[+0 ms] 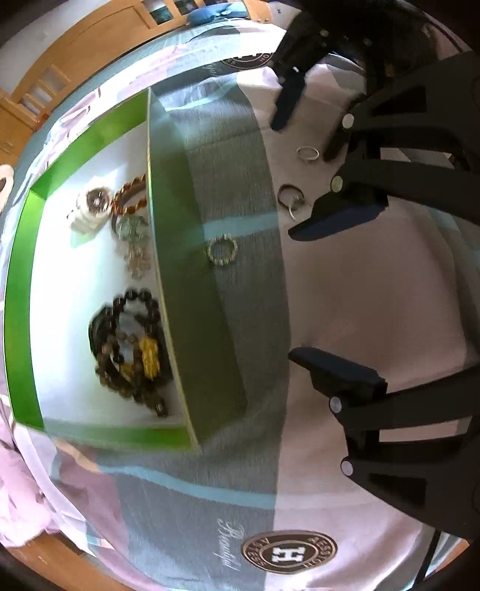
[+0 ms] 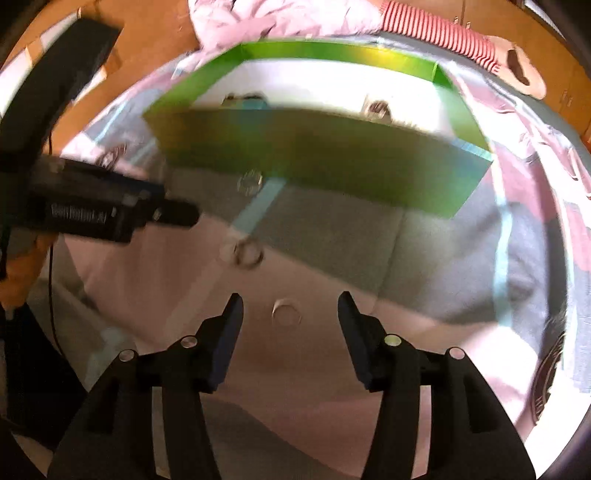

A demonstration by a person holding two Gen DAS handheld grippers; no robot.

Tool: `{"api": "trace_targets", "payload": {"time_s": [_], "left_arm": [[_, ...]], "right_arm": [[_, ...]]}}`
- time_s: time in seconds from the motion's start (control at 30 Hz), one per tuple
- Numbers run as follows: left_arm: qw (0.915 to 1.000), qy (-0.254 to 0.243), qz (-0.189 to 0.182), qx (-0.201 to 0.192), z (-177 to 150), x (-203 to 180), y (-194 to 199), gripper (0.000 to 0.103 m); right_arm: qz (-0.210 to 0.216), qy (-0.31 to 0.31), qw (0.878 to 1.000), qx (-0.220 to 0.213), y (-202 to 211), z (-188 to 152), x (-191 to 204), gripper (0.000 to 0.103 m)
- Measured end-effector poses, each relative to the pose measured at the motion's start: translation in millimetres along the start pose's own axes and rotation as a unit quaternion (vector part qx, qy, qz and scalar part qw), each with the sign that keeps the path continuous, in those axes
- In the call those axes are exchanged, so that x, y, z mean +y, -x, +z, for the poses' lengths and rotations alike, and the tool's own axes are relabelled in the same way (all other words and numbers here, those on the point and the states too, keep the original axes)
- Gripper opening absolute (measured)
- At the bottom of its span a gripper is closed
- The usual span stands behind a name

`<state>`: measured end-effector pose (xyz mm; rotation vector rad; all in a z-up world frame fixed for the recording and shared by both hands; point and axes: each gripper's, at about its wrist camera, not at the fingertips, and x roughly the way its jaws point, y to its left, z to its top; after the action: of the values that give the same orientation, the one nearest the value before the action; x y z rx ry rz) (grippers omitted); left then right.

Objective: Organize jewelry
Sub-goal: 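Grasp a silver ring with the left tool while the right tool grasps another silver ring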

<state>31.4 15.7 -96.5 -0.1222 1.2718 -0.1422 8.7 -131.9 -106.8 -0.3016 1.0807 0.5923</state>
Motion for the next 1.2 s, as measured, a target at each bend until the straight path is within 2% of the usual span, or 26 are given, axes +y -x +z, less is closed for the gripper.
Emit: {"api": "trace_targets", "payload": {"time_s": [0.07, 0.23, 0.37, 0.43, 0.47, 0.53, 0.6, 0.73, 0.8, 0.83, 0.9, 1.1, 1.2], "left_arm": [[0.9999, -0.012, -0.006, -0.006, -1, -9, -2, 0.06], [0.9979, -0.064, 0.001, -0.011, -7, -35, -10, 0.059], [0.9933, -0.109, 0.033, -0.022, -13, -51, -17, 0.053], [0.9929, -0.111, 0.033, -0.026, -14, -51, -17, 0.05], [0.9927, -0.112, 0.034, -0.028, -14, -50, -16, 0.045], [0.9922, -0.116, 0.04, -0.023, -13, -48, -16, 0.036], [0.9933, -0.109, 0.035, -0.015, -12, -39, -11, 0.03], [0.996, -0.09, 0.007, -0.001, -12, -24, -1, 0.031], [0.9957, -0.093, -0.009, -0.002, -14, -19, 5, 0.048], [0.9951, -0.098, -0.011, -0.007, -16, -18, 9, 0.05], [0.9945, -0.103, -0.013, -0.009, -17, -18, 12, 0.051], [0.9919, -0.127, 0.005, 0.011, -20, -30, -8, 0.05], [0.9919, -0.127, 0.0, 0.01, -19, -29, -9, 0.05]], "right_arm": [[-0.019, 0.009, 1.0, -0.007, -3, -3, 4, 0.053], [-0.02, 0.0, 1.0, -0.015, -3, -4, 3, 0.039], [-0.018, -0.004, 1.0, -0.02, -2, -7, -1, 0.036], [-0.018, -0.005, 1.0, -0.023, 0, -11, 0, 0.036], [-0.018, -0.006, 1.0, -0.024, 1, -11, 1, 0.033], [-0.015, -0.007, 1.0, -0.025, 0, -11, 1, 0.021], [-0.015, -0.009, 1.0, -0.025, 2, -11, 0, 0.019], [-0.015, -0.02, 0.999, -0.028, 4, -10, -3, 0.019], [-0.009, -0.026, 0.999, -0.024, 5, -12, -4, 0.022], [-0.007, -0.028, 0.999, -0.023, 5, -12, -5, 0.023], [-0.007, -0.027, 0.999, -0.023, 4, -9, -5, 0.028], [-0.009, -0.027, 0.999, -0.023, 2, -10, -5, 0.028], [-0.01, -0.026, 0.999, -0.023, 2, -11, -5, 0.029]]}}
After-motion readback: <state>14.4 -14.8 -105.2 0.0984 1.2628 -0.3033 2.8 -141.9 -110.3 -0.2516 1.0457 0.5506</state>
